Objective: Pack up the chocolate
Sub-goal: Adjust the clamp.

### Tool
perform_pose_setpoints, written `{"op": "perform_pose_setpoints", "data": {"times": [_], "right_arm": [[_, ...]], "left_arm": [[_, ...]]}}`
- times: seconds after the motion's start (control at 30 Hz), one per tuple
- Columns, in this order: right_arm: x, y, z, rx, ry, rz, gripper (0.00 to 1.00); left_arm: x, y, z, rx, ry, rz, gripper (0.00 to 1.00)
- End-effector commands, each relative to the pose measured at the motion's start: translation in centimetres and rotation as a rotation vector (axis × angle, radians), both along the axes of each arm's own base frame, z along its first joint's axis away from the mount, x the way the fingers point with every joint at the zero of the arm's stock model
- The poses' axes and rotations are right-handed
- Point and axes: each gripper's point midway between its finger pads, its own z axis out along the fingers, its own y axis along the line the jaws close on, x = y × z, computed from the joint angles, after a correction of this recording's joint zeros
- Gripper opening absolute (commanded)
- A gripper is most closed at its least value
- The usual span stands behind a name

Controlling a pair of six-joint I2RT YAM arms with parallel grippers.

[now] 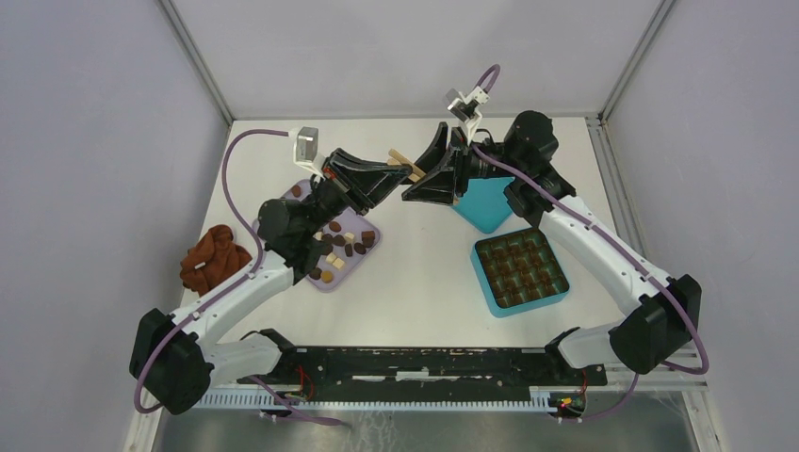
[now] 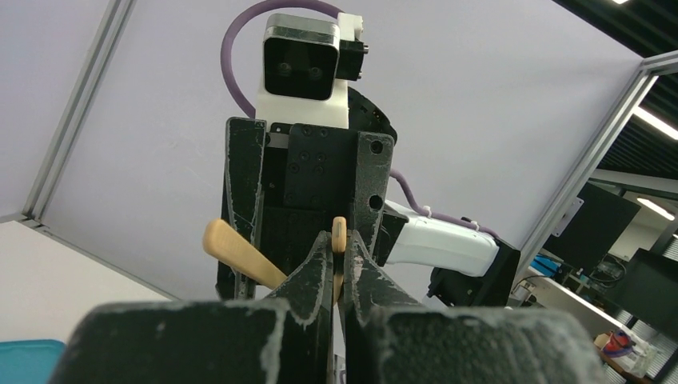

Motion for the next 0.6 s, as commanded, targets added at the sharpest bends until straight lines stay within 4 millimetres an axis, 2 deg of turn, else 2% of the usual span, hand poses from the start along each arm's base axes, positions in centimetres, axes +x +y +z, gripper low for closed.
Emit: {"op": "perform_pose_setpoints", "data": {"times": [0.0,0.07,0.37,0.5,0.57], "right_arm": [[-1.3,-0.2,0.9,0.015,-0.053,0.035,0.51],[-1.4,-0.2,0.8,0.013,-0.052,0.036,0.48],[-2.4,-0.5,1.4,0.041,-0.032,0.07,0.51],[-2.4,-0.6,1.5,0.044,-0.028,0.07,0.48],[-2.4,-0.6,1.5,0.046,-0.03,0.068,0.43]], "left_arm": [[-0.3,0.0,-0.6,0.04,-0.042,0.019,0.02],[-0.3,0.1,-0.6,0.041,-0.044,0.019,0.02],[-0.5,0.4,-0.7,0.04,-0.051,0.03,0.02],[-0.5,0.6,-0.8,0.04,-0.051,0.038,0.02],[-0.5,0.6,-0.9,0.04,-0.048,0.04,0.02]]}}
